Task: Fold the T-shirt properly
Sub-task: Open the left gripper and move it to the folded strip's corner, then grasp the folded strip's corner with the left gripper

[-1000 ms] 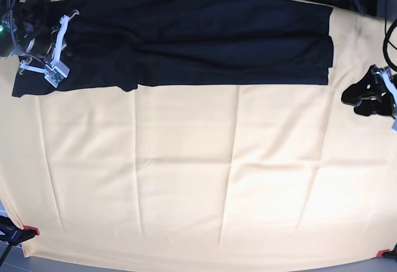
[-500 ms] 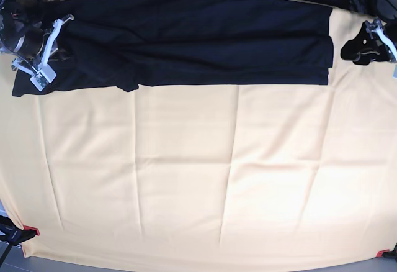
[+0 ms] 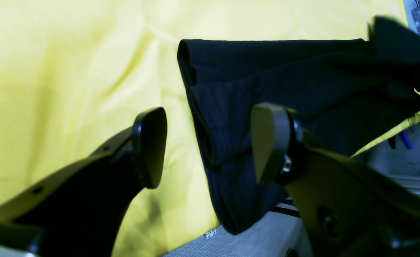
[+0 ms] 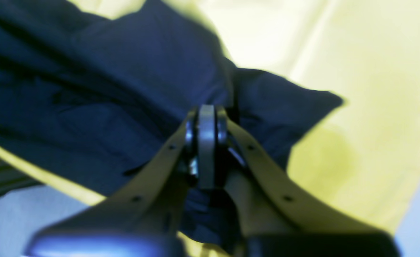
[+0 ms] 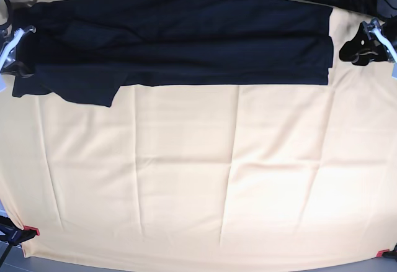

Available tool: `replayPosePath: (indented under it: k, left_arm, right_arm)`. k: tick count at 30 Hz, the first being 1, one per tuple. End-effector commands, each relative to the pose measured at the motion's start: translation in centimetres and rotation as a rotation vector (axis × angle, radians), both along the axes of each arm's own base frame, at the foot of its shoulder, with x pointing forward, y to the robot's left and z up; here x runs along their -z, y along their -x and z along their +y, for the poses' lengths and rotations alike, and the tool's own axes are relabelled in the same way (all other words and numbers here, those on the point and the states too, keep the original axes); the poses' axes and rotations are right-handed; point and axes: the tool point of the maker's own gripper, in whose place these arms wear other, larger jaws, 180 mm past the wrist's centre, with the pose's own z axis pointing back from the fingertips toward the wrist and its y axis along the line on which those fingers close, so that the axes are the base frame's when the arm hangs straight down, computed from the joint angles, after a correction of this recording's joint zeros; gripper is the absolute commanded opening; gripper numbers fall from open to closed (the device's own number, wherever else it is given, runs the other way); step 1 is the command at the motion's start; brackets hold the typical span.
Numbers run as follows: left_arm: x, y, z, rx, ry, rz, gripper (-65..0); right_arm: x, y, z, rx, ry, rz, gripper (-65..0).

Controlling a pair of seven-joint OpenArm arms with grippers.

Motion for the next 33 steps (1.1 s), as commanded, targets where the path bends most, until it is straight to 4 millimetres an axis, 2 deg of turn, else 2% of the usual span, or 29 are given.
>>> replayPosePath:
  k: [1,4,6,14,20,26,33]
  left_arm:
    - [-1.3,-0.6,0.3,0.009,-0.012,-0.04,-26.2]
    - [-1.3,-0.6,0.4,0.009,-0.012,-0.04,-26.2]
    - [-1.2,-0.6,0.4,0.008,-0.013,-0.039,-26.2]
    - [-0.7,-0.4,0.8,-0.005,-0.038,-0.01,-26.2]
    - [0.9,-0.4,2.5,-0.108,-0.104,0.048,-26.2]
    - [1.9,-0.1,1.6,-0.141,-0.06,0.046,-26.2]
    - [1.9,-0.1,0.1,-0.124,0.004,0.036,-26.2]
  right_arm:
    - [-1.4,-0.5,-0.4,-0.007,0.019,-0.045,-56.1]
    - [-2.0,-0.6,-0.6,0.011,0.003,-0.063,-39.8]
    - [-1.9,-0.5,-0.5,0.014,-0.008,-0.064,-34.3]
    - [-0.9,0.0,0.5,0.043,-0.072,-0.065,-34.2]
    - [-0.7,0.0,0.6,0.048,-0.079,-0.064,-34.2]
    - [-0.8,0.0,0.6,0.047,-0.08,-0.065,-34.2]
    - [-0.8,0.0,0.6,0.047,-0.081,-0.069,-34.2]
